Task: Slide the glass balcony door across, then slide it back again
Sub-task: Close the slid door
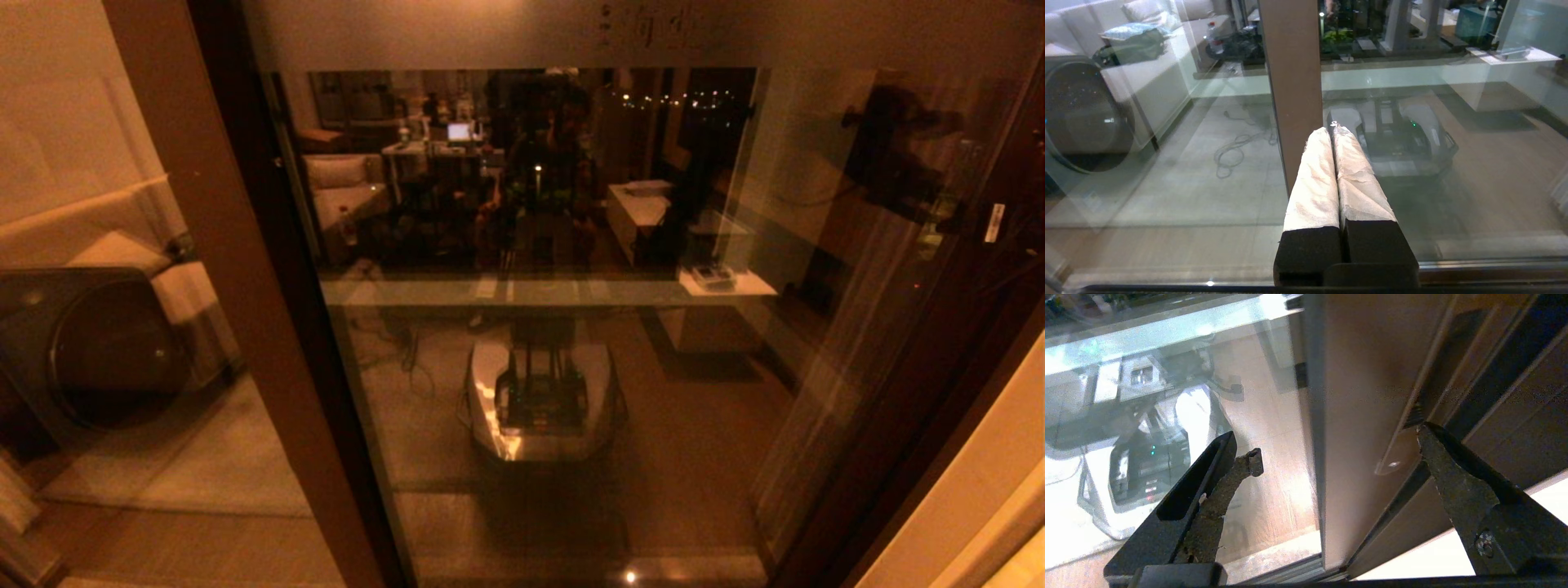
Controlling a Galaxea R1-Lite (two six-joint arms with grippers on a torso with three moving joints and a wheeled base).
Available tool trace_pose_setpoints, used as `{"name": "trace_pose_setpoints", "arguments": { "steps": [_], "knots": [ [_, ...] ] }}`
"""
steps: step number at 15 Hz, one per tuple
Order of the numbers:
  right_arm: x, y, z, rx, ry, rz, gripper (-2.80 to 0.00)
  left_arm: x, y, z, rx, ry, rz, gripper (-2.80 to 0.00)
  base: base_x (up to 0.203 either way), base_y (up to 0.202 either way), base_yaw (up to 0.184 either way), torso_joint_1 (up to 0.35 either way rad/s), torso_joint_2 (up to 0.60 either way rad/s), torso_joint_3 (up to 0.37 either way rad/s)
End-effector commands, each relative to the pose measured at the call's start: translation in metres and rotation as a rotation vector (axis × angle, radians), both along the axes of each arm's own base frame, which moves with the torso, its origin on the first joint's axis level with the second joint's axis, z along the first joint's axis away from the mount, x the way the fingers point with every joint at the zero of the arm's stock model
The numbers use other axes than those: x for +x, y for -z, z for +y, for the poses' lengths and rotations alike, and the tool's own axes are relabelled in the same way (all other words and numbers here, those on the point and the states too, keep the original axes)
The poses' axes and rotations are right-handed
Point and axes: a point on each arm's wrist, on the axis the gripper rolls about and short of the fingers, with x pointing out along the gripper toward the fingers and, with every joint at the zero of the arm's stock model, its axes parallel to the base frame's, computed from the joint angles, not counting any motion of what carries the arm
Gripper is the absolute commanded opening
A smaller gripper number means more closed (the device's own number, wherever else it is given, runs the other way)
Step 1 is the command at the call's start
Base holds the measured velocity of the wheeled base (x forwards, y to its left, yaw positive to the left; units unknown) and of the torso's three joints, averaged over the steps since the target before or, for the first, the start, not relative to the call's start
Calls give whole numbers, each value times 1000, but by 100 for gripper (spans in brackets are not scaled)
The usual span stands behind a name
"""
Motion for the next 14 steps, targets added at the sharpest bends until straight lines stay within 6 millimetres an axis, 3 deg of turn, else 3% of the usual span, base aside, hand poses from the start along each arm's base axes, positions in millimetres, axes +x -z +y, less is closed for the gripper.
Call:
{"name": "trace_pose_setpoints", "arguments": {
  "steps": [1,14],
  "knots": [
    [1,1,-3,0,5,0,0,3,8,0,0,0,31,-280,0,0,0,0,0,0],
    [17,16,-6,43,-84,13,0,3,8,0,0,0,31,-280,0,0,0,0,0,0]
  ]
}}
